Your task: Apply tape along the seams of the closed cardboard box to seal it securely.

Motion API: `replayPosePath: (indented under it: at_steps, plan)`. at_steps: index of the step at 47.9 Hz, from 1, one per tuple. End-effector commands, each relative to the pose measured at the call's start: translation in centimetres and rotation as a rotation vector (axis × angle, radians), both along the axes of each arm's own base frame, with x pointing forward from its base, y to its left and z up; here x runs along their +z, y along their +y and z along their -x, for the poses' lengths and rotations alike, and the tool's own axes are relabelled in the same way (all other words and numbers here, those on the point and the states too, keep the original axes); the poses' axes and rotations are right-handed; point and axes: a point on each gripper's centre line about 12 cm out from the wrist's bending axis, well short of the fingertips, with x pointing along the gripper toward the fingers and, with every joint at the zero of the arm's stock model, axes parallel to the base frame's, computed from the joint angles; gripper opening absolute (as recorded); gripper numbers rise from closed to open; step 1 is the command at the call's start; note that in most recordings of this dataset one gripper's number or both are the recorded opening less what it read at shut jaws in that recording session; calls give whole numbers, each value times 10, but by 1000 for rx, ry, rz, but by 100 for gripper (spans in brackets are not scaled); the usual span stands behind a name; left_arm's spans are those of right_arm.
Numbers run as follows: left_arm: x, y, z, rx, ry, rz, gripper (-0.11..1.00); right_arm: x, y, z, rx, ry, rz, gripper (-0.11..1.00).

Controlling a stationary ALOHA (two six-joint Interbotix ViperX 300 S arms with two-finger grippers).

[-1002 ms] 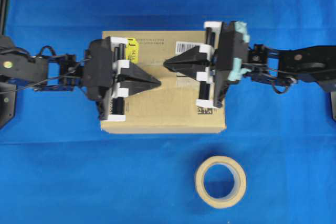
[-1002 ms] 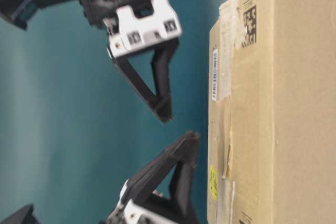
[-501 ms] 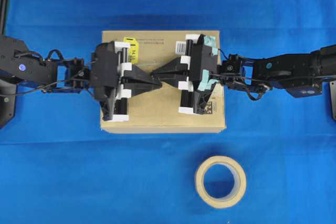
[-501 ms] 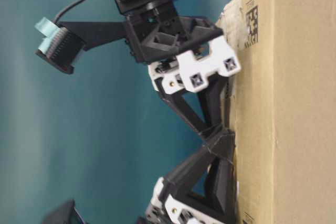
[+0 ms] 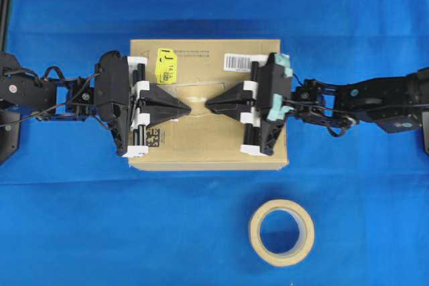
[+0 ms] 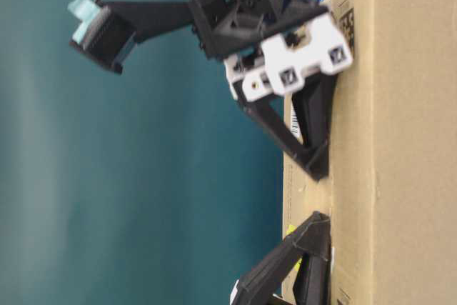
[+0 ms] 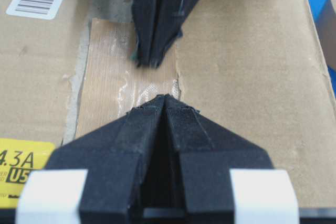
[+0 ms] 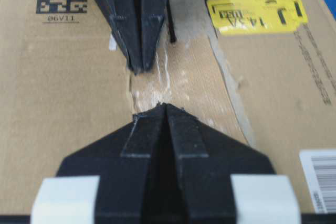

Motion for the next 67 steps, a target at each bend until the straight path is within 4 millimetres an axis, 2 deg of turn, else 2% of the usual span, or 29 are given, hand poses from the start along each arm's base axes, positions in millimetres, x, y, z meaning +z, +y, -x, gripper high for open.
replayPosePath:
  at_steps: [1,14,21,26,34,43,49,67]
  plan:
    - [-14,-1,12,0,55,7,0,-2,5,10,5,16,-9,-1]
    - [-18,-2,23,11,73,32,0,-5,11,20,14,30,-17,-1]
    - [-15,-3,23,12,65,40,0,2,14,21,22,15,-17,-1]
    - [5,-5,18,4,5,37,0,21,13,21,28,-36,-6,-1]
    - [48,-6,20,-12,-94,23,0,67,15,32,55,-142,25,-1]
    - [80,-6,35,-16,-177,23,0,103,14,54,81,-208,62,-1]
    - [89,-6,52,-16,-202,23,0,116,14,76,91,-237,67,-1]
    - [98,-5,107,-16,-217,26,0,122,14,139,123,-234,43,-1]
